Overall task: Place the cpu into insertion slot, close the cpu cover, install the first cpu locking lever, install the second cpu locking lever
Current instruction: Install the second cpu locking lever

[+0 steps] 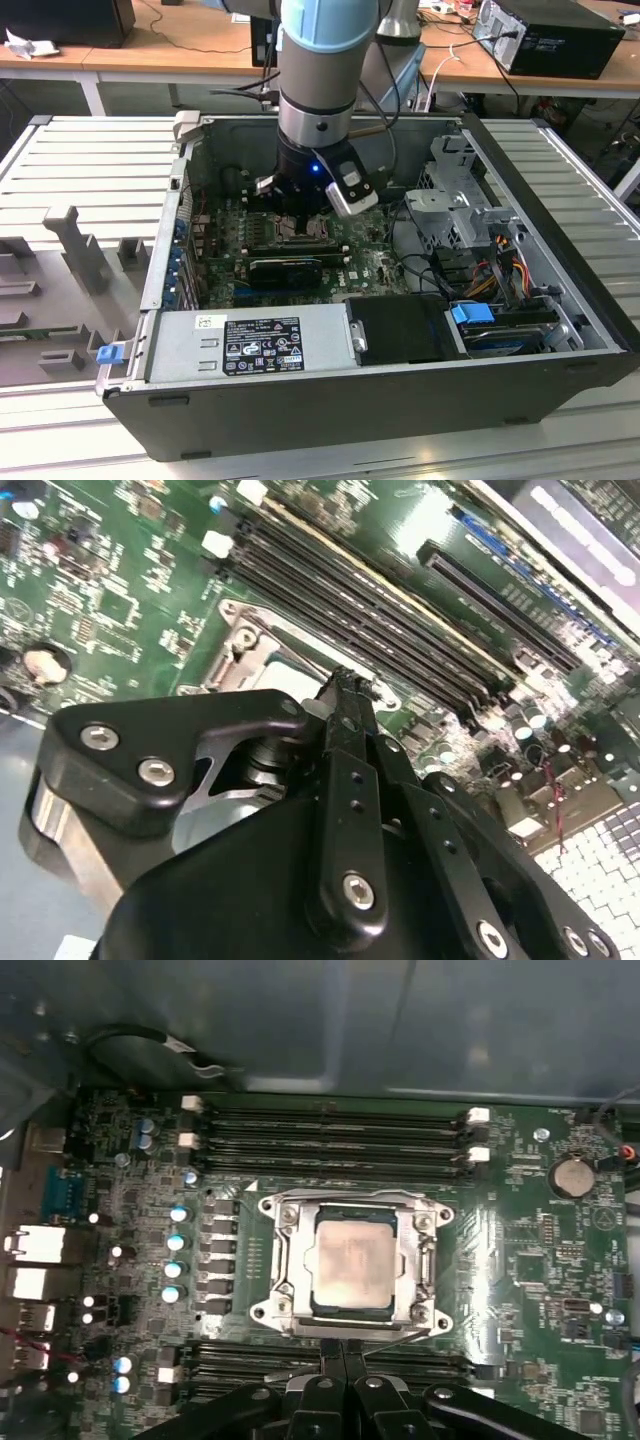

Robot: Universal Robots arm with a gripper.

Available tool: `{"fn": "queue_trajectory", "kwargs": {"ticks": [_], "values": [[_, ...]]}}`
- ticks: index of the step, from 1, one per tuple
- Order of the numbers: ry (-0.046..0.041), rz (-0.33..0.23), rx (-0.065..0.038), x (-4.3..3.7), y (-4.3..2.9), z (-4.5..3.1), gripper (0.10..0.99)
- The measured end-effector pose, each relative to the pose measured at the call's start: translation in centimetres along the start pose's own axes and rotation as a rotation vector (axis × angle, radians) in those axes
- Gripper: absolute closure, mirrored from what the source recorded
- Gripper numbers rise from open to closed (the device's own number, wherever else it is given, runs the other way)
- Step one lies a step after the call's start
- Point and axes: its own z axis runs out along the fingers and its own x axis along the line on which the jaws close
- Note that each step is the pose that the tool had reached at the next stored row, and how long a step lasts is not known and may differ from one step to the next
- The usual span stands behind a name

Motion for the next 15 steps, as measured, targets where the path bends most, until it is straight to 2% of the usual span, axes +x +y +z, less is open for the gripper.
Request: {"fn": "queue_trajectory", "kwargs": {"ticks": [1,2,6,8,9,12,15], "values": [[0.0001,-0.001,0.0,0.48,-0.01,0.13,0.98],[0.0006,-0.003,0.0,0.62,-0.04,0.4,0.98],[0.0013,-0.005,-0.001,0.74,-0.14,1.16,0.98],[0.0009,-0.006,-0.011,0.91,-0.34,1.27,0.98],[0.0004,-0.006,-0.021,1.18,-0.58,1.31,0.98],[-0.0016,-0.008,-0.062,1.98,-1.27,1.33,0.98],[-0.0025,-0.008,-0.083,2.11,-1.56,1.5,0.98]]}}
